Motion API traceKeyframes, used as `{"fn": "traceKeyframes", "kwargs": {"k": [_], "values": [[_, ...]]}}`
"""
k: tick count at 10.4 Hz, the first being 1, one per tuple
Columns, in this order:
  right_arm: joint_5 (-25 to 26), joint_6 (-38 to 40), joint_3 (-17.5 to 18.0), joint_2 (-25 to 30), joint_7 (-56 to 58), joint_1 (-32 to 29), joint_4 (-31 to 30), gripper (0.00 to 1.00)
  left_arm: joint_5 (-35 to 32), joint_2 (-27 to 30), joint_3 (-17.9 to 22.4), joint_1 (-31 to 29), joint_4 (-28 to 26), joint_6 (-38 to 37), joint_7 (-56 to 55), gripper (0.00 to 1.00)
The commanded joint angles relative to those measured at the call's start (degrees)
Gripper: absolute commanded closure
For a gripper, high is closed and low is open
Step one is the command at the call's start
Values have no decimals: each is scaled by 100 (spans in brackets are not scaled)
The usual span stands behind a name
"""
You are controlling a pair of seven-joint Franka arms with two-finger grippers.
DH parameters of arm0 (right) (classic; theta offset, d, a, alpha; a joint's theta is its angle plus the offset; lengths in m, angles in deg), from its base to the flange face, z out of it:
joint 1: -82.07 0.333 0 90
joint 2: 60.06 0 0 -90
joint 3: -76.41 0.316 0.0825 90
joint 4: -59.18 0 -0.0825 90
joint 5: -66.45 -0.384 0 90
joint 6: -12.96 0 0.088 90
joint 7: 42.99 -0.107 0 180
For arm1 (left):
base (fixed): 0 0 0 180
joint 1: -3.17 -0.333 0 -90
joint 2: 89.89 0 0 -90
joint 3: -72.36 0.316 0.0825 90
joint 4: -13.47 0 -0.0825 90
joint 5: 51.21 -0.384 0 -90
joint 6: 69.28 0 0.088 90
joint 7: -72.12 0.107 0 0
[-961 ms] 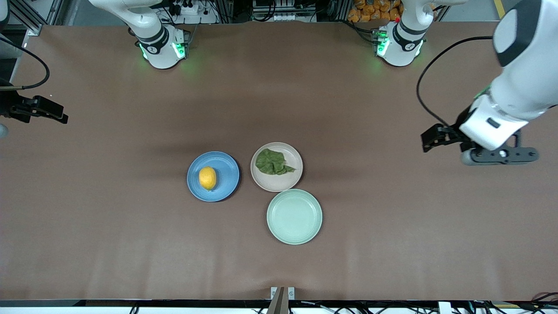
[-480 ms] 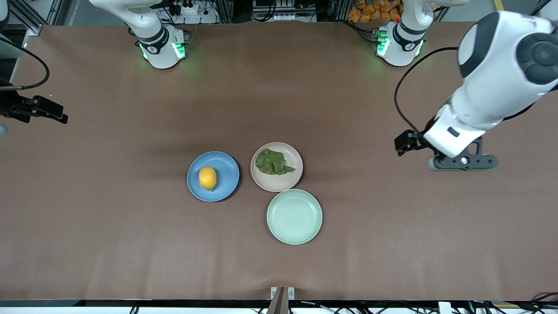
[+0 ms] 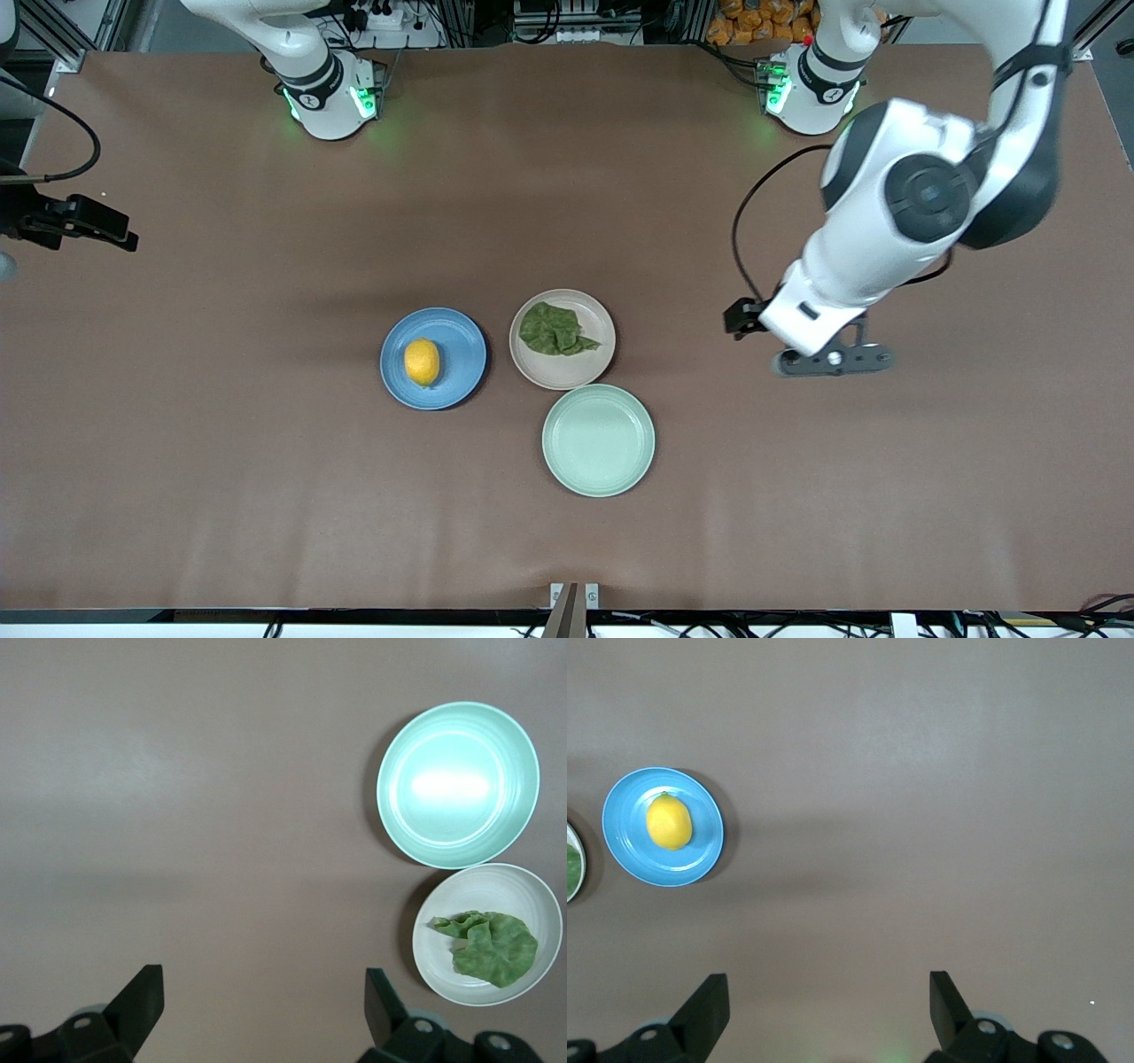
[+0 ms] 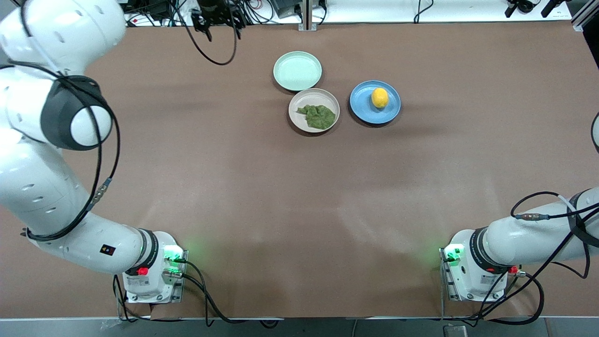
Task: Pick lemon and lettuce from blue and beige plates
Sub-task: 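Move the left gripper over the lettuce on the beige plate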
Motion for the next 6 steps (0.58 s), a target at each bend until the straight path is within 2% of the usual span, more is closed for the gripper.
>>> {"fn": "traceKeyframes", "kwargs": {"k": [1,6], "values": [[51,10,24,45,-77,-17,-4,0,57,-332,54,273,75,309,-337,0],[51,10,24,45,-77,-17,-4,0,48,-983,54,932,84,1170,-962,0]]}}
